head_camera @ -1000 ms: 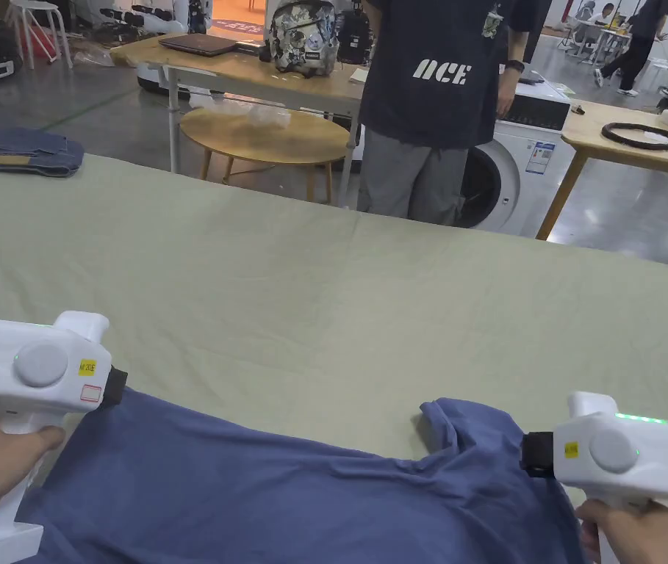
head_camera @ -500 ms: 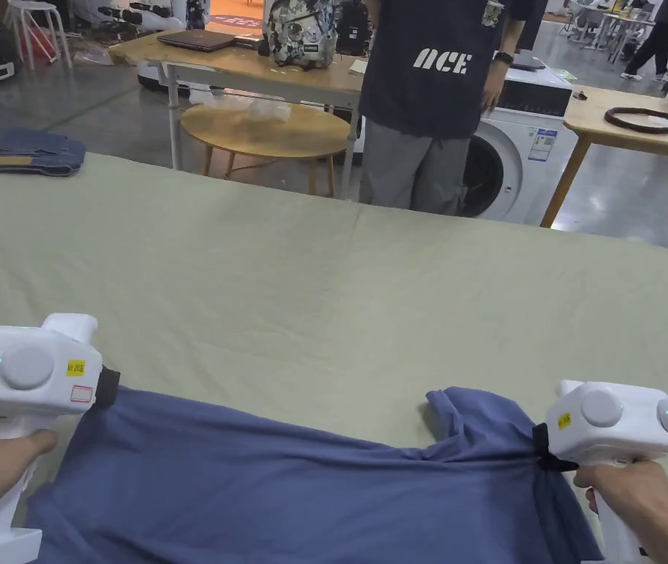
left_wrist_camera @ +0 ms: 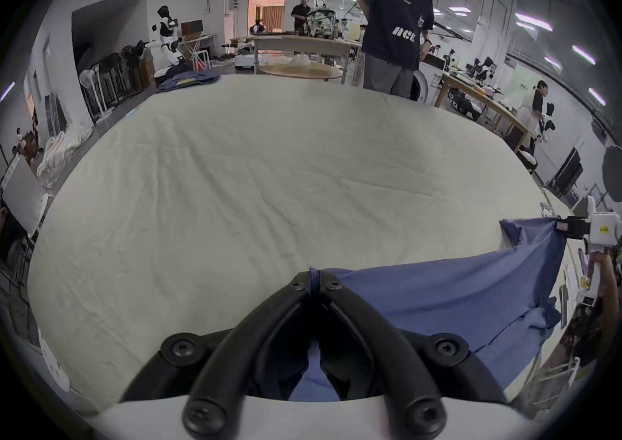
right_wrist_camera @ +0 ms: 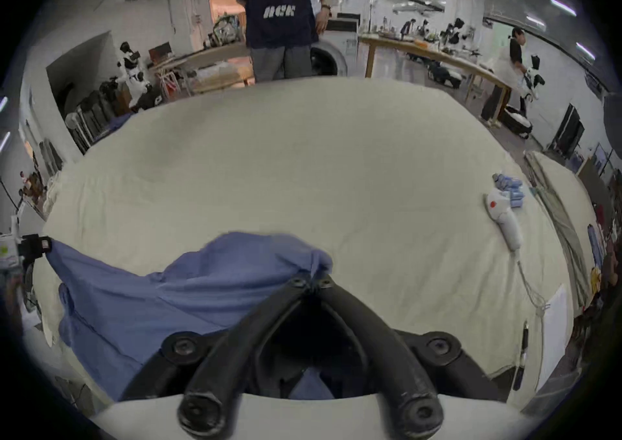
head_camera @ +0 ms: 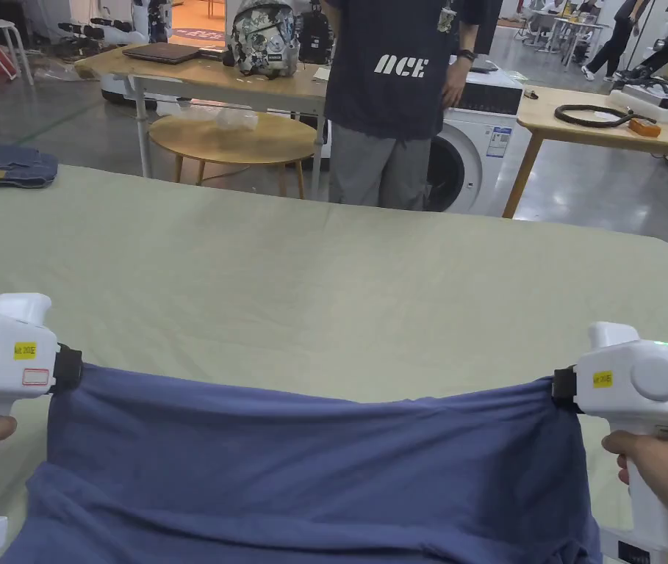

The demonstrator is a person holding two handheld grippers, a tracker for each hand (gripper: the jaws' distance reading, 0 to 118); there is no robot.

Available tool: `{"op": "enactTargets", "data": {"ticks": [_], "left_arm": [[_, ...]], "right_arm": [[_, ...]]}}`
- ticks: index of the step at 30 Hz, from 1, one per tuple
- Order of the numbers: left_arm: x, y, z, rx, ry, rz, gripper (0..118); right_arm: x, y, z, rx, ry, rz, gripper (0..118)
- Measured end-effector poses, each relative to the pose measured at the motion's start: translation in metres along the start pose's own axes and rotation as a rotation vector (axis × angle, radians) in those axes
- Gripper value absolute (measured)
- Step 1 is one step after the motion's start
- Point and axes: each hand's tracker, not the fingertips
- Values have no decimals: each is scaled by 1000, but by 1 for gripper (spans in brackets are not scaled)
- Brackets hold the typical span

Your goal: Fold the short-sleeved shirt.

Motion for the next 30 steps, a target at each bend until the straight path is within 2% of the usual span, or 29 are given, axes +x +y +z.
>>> {"op": "enactTargets", "data": {"ticks": [8,14,19,26,30], "left_arm": [[-5,-34,52,23,-34,-4,0],[-23,-81,71,-1,-59,23,0],[-30,-124,68,-89,-66,27,0],[-30,-170,39,-242,-28,25,0],[-31,-177,27,-257,-12,25,0]], "right_arm": [[1,-48,68,53,-3,-2,0],[-4,-105,99,50,-40,50,0],[-4,-149,93,-35,-95,97,0],[7,-192,55,-198,-134,103,0],[15,-208,29,-249,-134,99,0]]}}
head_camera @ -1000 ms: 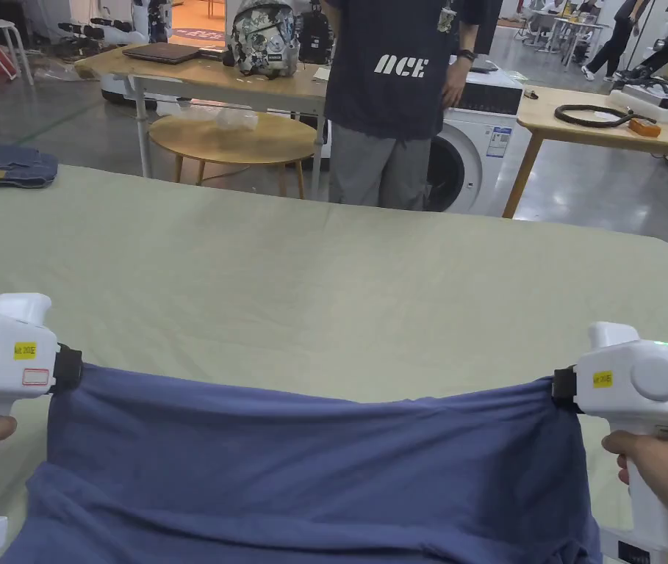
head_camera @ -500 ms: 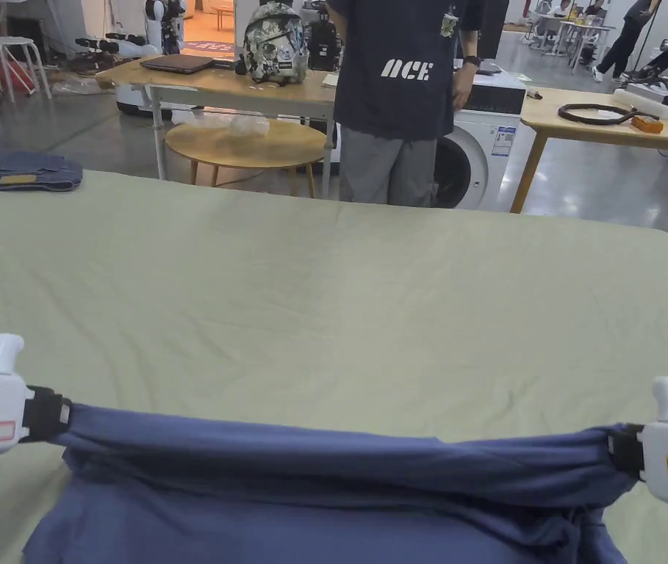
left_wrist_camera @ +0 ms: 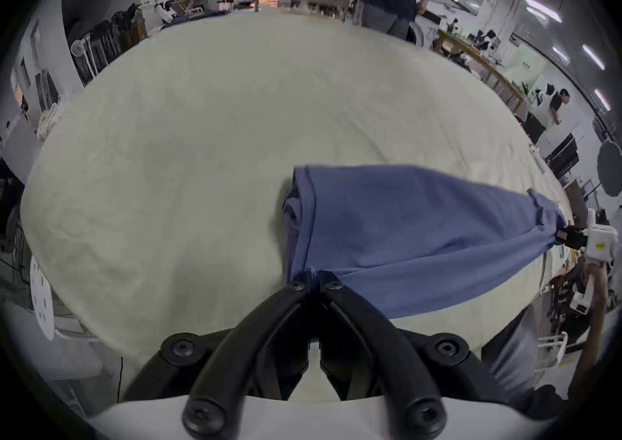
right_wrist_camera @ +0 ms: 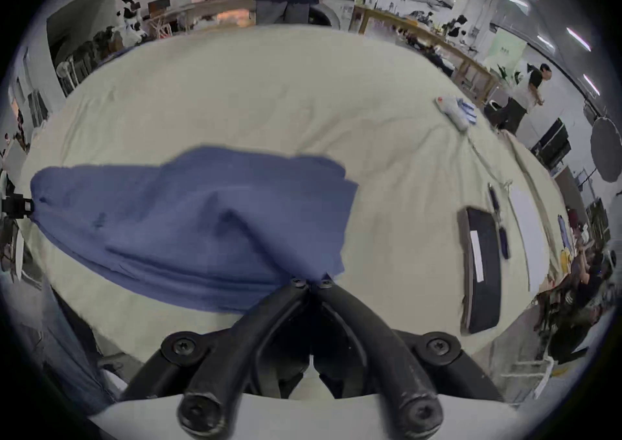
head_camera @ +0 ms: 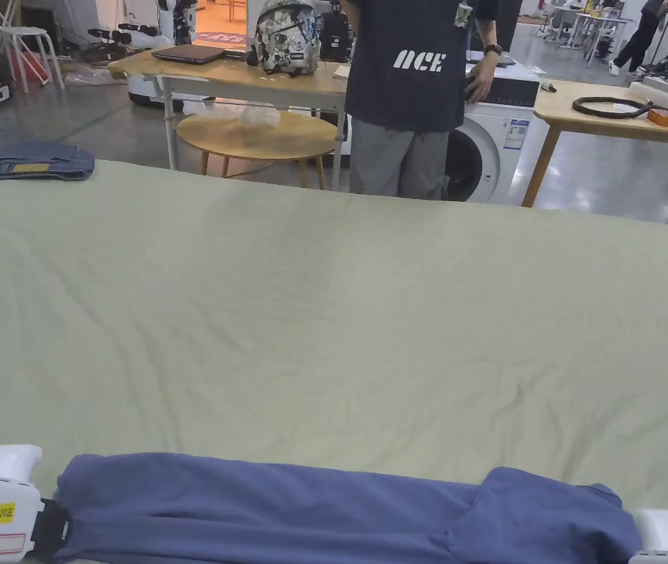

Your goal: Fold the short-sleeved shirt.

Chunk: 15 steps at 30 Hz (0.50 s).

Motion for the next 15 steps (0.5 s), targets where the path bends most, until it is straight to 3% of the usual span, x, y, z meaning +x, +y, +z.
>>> {"op": "enactTargets", "data": {"ticks": [7,9,10,12,14,15], "left_arm": [[2,5,0,-13,12,2,0],[3,7,8,-2,1,19,0],[4,8,12,13,2,26,0],[11,13,24,95,35,15,4],[18,18,35,168,28,2,16],[22,21,41,212,21,3,19]], "right_arm": [[-4,1,-3,8,-22,9,0],[-6,1,9,20,-26,15,7],[-7,2,16,29,-49,22,23],[-5,6,35,83,-110,27,29],[-3,9,57,160,-109,5,63],[-2,13,66,189,-112,-12,72]]}}
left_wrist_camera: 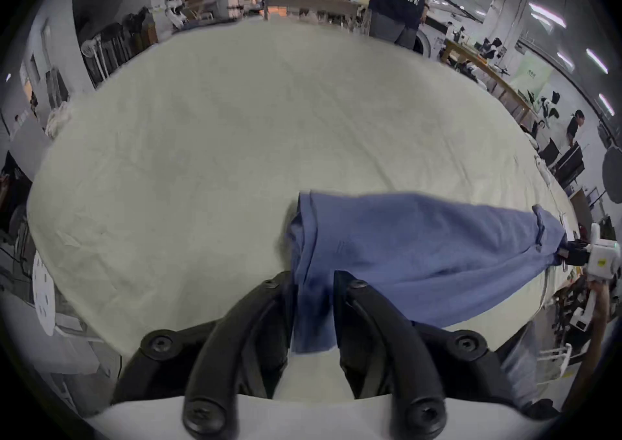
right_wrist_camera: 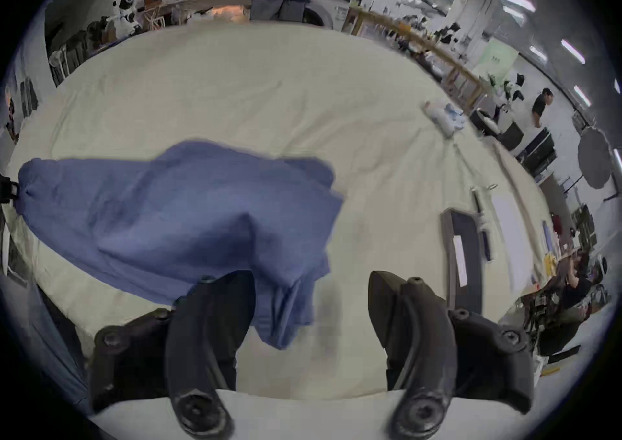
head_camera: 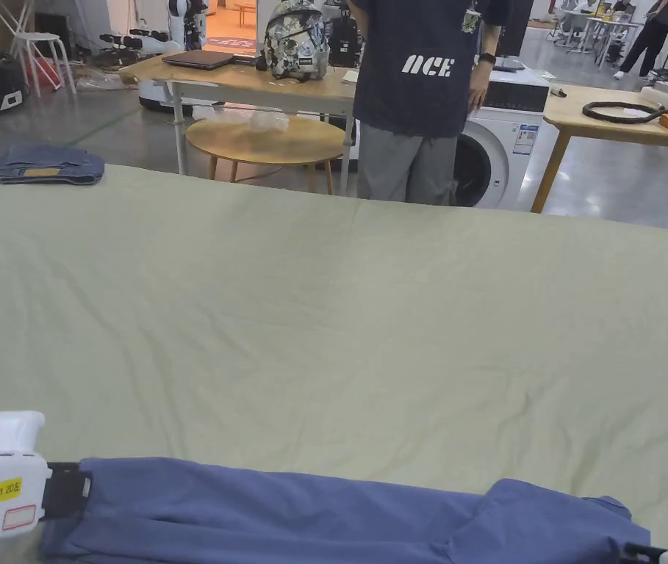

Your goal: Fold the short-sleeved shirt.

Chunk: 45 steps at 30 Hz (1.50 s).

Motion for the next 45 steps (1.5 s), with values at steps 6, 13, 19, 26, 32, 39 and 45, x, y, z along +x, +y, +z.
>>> {"op": "enactTargets", "data": {"ticks": [6,13,19,26,32,39,45], "left_arm": [[36,20,6,197,-15,-19,28],[86,28,4,456,70,-101,28],[113,23,23,677,166,-167,8],[102,27,33,700,142,-147,0],[50,31,35,521,108,-59,0],[-44,40,10,125,-160,141,0],[-85,32,-21,-141,-320,223,0]], "right_arm": [[-20,20,26,276,-12,-82,72],[-83,39,32,561,66,-149,54],[-117,52,37,670,127,-172,3],[-135,56,44,741,151,-196,0],[-149,60,45,753,155,-148,0],[-156,61,33,717,164,-126,0],[-158,59,22,672,179,-113,0]]}}
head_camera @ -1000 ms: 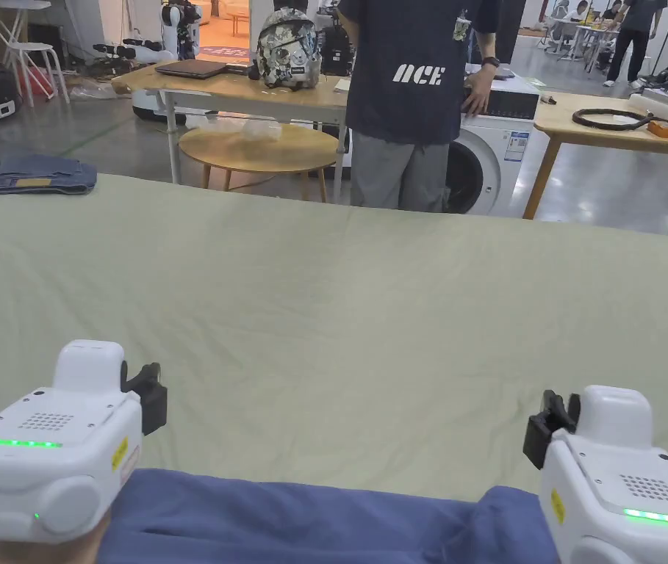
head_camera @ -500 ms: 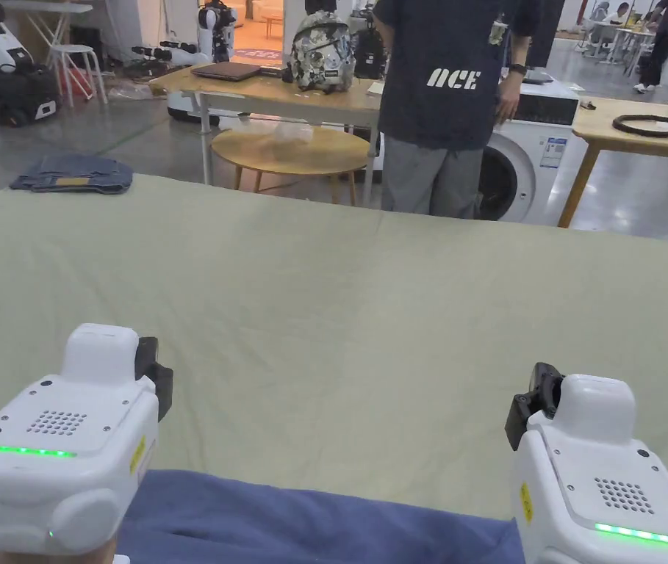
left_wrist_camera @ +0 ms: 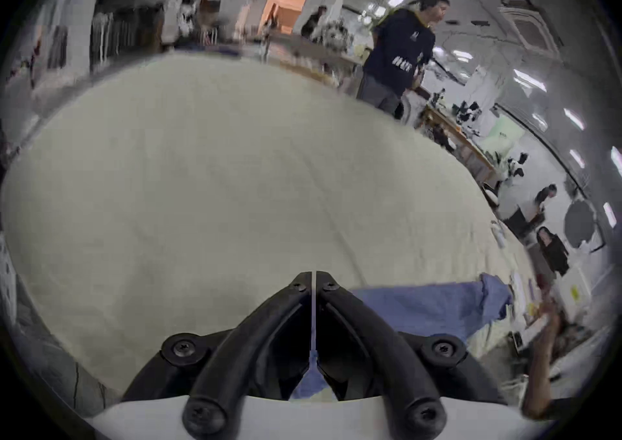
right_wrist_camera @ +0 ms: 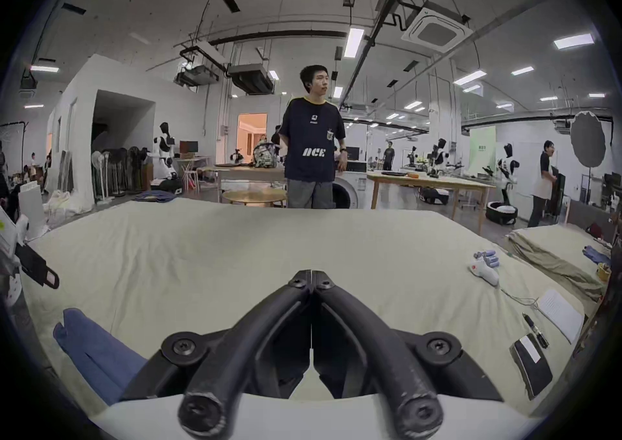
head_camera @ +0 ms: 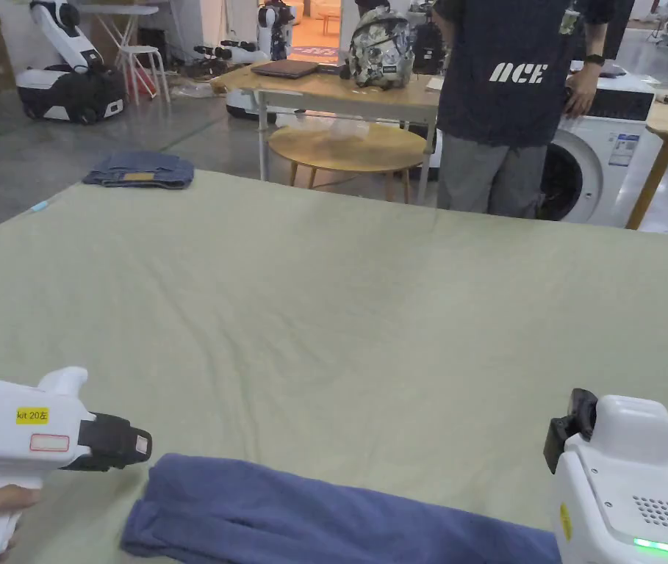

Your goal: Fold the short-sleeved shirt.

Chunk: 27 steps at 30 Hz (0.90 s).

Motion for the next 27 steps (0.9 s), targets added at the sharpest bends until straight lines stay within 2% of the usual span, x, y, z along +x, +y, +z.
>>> {"op": "enactTargets", "data": {"ticks": [1,4,6,10,11,15,18,20,21,22,23,24,27], "left_arm": [[-9,0,-2,-37,-53,28,7],[-28,-2,-9,-90,-120,82,40],[-33,-3,-12,-116,-140,91,47],[-24,-15,-18,-204,-291,163,66],[-49,-9,-31,-222,-313,190,66],[-55,-19,-53,-183,-433,283,71],[-53,-25,-66,-192,-511,320,71],[-38,-31,-71,-191,-479,282,71],[-30,-33,-74,-202,-406,243,68],[-24,-36,-79,-215,-338,213,52],[-38,-31,-84,-212,-317,206,30],[-39,-30,-81,-190,-381,239,9],[-18,-35,-67,-152,-341,220,5]], "right_arm": [[0,-2,0,-4,-2,5,0],[0,-6,-2,-16,-5,19,0],[1,-8,-3,-28,-4,23,0],[3,-11,-4,-45,-4,28,0],[3,-11,-5,-49,-3,30,0],[2,-13,-6,-58,-1,43,0],[2,-13,-6,-65,3,46,0],[2,-14,-8,-71,4,44,0],[2,-14,-7,-73,4,43,0],[2,-14,-8,-75,3,42,0],[3,-14,-8,-76,4,39,0],[4,-14,-8,-78,5,38,0],[4,-14,-8,-82,6,39,0]]}}
